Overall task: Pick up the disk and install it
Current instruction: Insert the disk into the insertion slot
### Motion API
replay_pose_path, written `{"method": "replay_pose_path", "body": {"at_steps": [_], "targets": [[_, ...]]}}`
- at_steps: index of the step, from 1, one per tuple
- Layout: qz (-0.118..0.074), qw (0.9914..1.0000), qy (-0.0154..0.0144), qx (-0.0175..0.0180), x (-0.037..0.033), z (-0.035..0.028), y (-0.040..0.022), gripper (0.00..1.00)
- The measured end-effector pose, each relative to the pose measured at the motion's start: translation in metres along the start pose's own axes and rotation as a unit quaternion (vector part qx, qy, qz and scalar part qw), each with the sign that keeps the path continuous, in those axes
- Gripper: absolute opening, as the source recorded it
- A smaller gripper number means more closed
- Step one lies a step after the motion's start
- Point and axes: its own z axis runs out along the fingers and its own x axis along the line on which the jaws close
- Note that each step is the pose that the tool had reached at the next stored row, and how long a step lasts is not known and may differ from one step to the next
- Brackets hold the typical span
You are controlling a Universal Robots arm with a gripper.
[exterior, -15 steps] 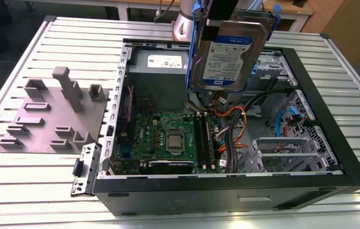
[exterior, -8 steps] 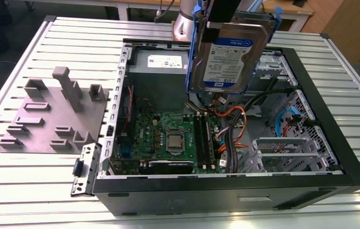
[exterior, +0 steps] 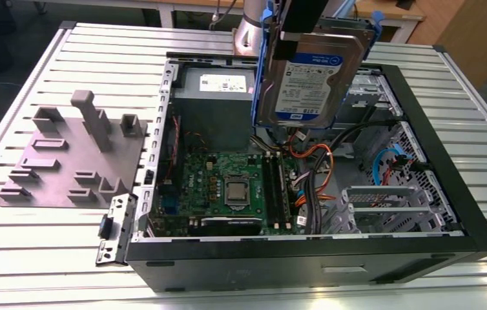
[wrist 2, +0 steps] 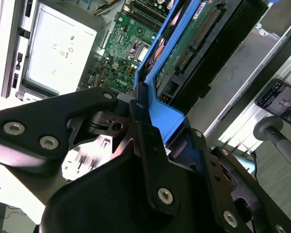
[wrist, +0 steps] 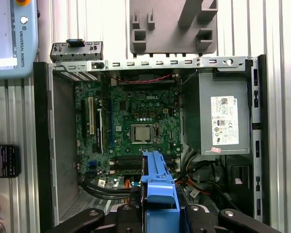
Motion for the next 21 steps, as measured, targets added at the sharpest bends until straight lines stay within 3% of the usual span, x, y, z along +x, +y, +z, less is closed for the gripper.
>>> {"method": "replay_pose_path", "body": {"at_steps": [13, 21], "targets": [[0.000, 1.00000, 0.0000, 0.0000, -0.0001, 0.0000, -0.0062, 0.36], [0.000, 1.00000, 0.0000, 0.0000, 0.0053, 0.0003, -0.0066, 0.36]]}}
